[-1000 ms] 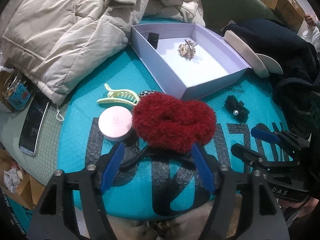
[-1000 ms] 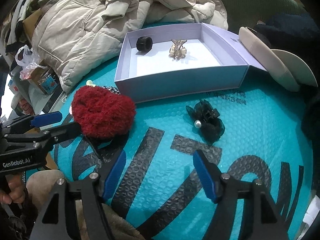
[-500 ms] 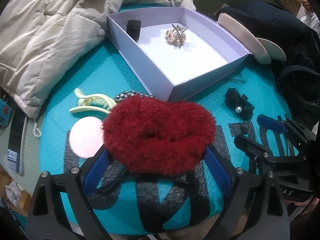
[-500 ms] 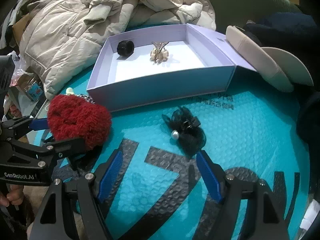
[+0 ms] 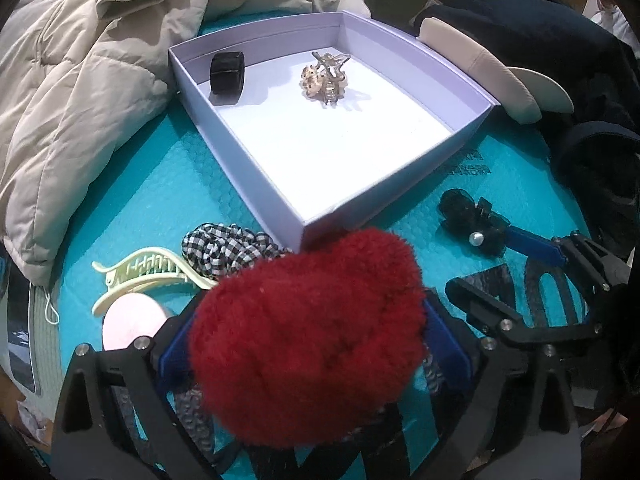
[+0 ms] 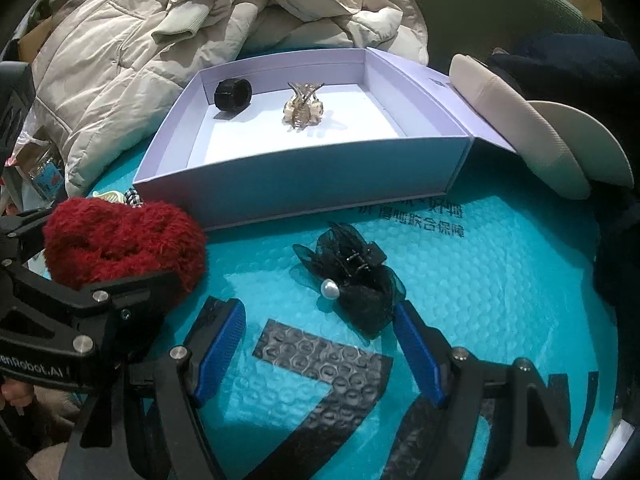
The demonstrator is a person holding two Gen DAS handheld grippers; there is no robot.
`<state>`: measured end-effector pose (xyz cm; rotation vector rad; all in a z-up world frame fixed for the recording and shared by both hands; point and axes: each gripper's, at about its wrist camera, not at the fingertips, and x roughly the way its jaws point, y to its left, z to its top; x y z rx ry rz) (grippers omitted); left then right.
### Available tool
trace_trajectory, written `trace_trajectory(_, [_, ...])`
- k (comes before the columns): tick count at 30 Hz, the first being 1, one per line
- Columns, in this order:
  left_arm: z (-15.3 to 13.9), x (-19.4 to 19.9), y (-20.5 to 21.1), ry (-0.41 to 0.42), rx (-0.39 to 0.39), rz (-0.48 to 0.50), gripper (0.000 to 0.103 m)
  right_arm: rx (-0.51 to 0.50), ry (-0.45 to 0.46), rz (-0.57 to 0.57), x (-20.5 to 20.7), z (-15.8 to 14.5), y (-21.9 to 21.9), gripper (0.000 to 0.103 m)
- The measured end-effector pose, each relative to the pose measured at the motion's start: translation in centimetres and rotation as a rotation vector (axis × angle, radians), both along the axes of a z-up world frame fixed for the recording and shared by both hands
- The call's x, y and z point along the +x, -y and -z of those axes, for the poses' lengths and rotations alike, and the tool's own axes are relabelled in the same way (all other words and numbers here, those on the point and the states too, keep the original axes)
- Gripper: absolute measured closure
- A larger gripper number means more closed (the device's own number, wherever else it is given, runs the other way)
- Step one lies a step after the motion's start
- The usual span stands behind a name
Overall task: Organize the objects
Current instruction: 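Lower left gripper onto red fluffy scrunchie and close on it, then close right gripper on black pearl bow clip while left holds red scrunchie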
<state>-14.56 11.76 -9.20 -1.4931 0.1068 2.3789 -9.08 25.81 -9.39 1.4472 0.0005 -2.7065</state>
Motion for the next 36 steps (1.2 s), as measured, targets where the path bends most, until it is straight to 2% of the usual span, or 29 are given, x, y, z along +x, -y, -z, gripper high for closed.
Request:
trace_trajectory(4, [0.5, -0.3, -0.1, 0.020, 0.015, -0.005, 0.004, -0.008, -0.013, 0.002, -0.3, 0.4, -0.1, 0.026])
trace_trajectory(7, [0.8, -0.7, 0.5, 0.068, 0.095, -0.024, 0.011, -0.004, -0.061, 0.009, -0.1, -0.3, -0.3, 0.026])
trace_trajectory(9, [0.6, -0.8, 0.8, 0.077, 0.111, -0.043, 0.016, 0.023, -0.101, 0.010, 0.0, -1.0, -0.3, 0.026])
trace_trajectory(13, [0.4, -1.1, 0.3, 0.086, 0.107, -0.060, 0.032, 0.029, -0.100, 0.000, -0.6, -1.2, -0.6, 0.026])
trace_trajectory(16, [0.1, -1.0, -0.4, 0.056, 0.051, -0.060, 0.034, 0.027, -0.086, -0.009, -1.3, -0.7, -0.8, 0.026])
trace_trajectory(22, [0.0, -0.7, -0.3, 0.051, 0.034, -0.051, 0.041, -0.056, -0.048, 0.007, -2.6, 0.0, -1.8, 0.027])
trace_trajectory(24, [-0.1, -0.6, -0.3, 0.048, 0.027, -0.048, 0.042, -0.079, -0.034, 0.040, -2.9, 0.2, -2.5, 0.039])
trace_trajectory(25, [-0.1, -0.7, -0.4, 0.049, 0.030, -0.050, 0.043, -0.079, -0.034, 0.057, -3.0, 0.2, -2.8, 0.054])
trace_trajectory(26, [-0.1, -0.7, -0.3, 0.051, 0.033, -0.050, 0.044, -0.071, -0.035, 0.071, -3.0, 0.1, -3.1, 0.064])
trace_trajectory(30, [-0.4, -0.5, 0.2, 0.061, 0.055, -0.059, 0.047, -0.119, -0.009, 0.086, -2.9, 0.0, -4.4, 0.066])
trace_trajectory(36, [-1.2, -0.2, 0.6, 0.062, 0.056, -0.064, 0.053, -0.121, 0.012, 0.093, -2.1, -0.2, -4.7, 0.067])
